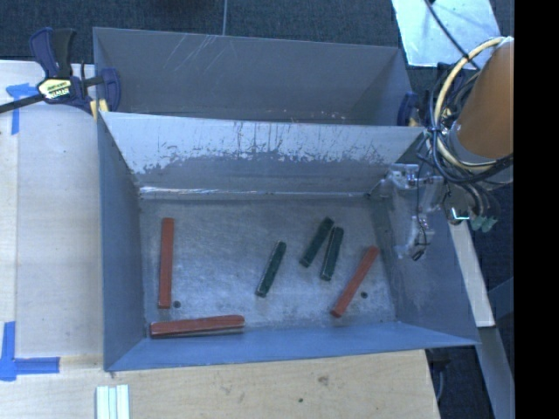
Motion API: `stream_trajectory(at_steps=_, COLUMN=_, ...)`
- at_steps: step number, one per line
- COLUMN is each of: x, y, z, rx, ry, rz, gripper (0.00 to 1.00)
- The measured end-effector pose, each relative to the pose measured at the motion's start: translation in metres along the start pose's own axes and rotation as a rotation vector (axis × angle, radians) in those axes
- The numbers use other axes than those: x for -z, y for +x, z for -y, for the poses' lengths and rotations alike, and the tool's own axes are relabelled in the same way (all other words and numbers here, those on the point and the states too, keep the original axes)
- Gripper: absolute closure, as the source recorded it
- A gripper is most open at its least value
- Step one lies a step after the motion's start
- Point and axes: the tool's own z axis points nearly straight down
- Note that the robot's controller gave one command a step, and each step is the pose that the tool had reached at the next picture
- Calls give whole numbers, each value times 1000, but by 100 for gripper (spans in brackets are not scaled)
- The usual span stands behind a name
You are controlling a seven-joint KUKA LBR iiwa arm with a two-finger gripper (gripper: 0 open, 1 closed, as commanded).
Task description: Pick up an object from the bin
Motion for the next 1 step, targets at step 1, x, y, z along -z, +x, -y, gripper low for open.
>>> stream_trajectory(at_steps=1, x=-154, y=-27, z=17, rx=542, ry=0, rz=2, gripper=0)
